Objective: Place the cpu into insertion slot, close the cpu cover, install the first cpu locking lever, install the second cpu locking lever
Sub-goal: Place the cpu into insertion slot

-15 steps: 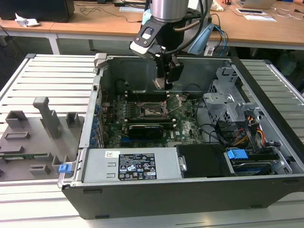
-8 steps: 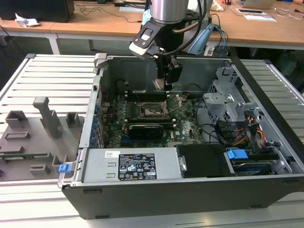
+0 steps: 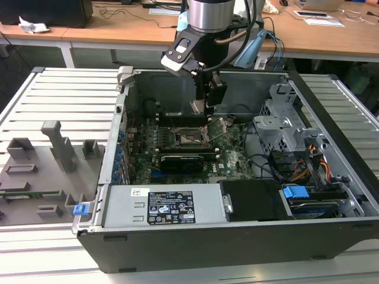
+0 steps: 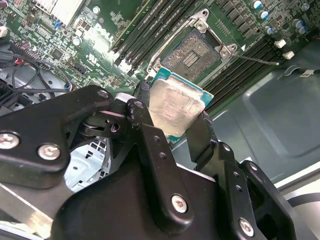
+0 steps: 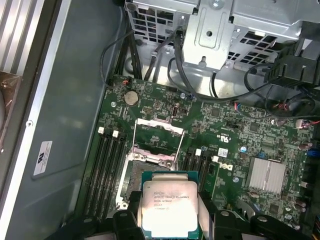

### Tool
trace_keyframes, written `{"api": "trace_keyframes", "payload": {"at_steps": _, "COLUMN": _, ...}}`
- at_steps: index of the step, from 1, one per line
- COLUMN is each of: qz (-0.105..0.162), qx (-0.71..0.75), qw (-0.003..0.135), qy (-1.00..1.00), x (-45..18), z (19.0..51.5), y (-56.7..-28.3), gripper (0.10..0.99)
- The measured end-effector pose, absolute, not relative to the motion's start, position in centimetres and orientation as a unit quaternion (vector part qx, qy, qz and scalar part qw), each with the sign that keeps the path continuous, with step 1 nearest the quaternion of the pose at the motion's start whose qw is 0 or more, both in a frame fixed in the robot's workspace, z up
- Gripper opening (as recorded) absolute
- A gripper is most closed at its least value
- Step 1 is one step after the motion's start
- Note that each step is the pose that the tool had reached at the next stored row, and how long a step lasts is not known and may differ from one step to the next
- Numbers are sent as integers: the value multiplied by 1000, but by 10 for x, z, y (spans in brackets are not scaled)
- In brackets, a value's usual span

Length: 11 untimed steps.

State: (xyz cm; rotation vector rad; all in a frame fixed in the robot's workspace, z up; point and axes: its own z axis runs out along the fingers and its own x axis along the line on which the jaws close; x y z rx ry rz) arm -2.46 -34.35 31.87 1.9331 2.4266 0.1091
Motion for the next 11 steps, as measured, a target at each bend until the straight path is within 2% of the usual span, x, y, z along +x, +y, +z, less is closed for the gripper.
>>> {"api": "trace_keyframes", "payload": {"at_steps": 11, "qz": 35, "qx": 623, "qw": 19, "qy": 782, "x": -25, "z": 315, "y": -343, "gripper": 533}}
